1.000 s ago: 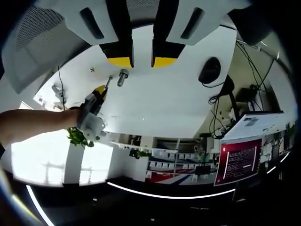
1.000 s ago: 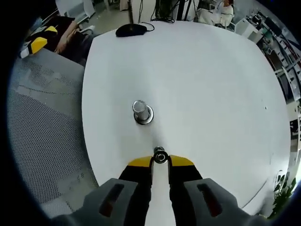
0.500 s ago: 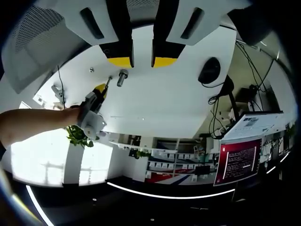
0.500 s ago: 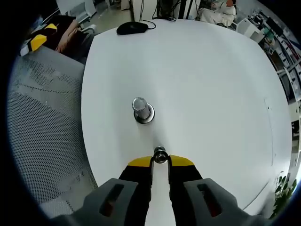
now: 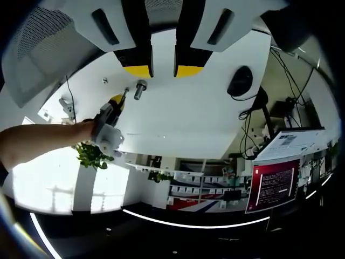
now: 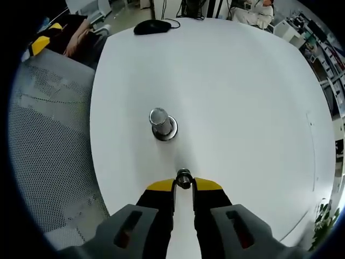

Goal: Place the washer onto the threaded stud by aligning its center hole with the stud, sliding it down to the base, and recovering from edge contact or off-axis alignment until the washer reaches the visible bottom stop.

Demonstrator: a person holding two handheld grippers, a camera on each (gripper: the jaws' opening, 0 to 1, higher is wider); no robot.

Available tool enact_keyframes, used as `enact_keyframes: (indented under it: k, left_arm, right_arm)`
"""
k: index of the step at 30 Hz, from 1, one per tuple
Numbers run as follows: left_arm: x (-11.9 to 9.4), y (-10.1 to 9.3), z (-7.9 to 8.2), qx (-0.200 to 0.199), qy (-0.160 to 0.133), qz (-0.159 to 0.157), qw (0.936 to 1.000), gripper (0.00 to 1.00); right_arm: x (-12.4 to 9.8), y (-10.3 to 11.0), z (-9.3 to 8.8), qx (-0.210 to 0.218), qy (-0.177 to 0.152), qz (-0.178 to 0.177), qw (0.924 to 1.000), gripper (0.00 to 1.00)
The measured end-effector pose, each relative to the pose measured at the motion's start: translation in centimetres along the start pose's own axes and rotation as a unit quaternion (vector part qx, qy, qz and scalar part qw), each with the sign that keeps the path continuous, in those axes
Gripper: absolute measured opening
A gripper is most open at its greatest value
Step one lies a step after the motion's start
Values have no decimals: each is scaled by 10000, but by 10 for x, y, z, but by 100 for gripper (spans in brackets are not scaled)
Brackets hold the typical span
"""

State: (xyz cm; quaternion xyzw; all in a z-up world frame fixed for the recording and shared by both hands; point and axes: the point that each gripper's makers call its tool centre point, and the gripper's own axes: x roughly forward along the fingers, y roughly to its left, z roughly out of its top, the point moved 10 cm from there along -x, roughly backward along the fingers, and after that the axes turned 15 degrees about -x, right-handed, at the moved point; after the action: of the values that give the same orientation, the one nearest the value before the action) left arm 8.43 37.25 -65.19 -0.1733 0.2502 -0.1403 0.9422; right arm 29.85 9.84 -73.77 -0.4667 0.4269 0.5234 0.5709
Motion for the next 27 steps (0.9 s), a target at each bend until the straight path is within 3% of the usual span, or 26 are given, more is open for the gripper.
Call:
enact_keyframes:
  k: [11, 24, 27]
  left_arm:
    - [0, 0, 0, -19, -12, 5, 10000, 13]
    - [0, 0, 0, -17, 5, -7, 10000, 13]
    - [0, 0, 0, -12, 10, -12, 10000, 13]
  right_arm:
    - [18, -2, -4, -36, 107, 126, 9999, 14]
    - [26, -3, -2, -13, 174, 175, 9997, 15]
    - [27, -3, -4, 164, 72, 230, 9996, 23]
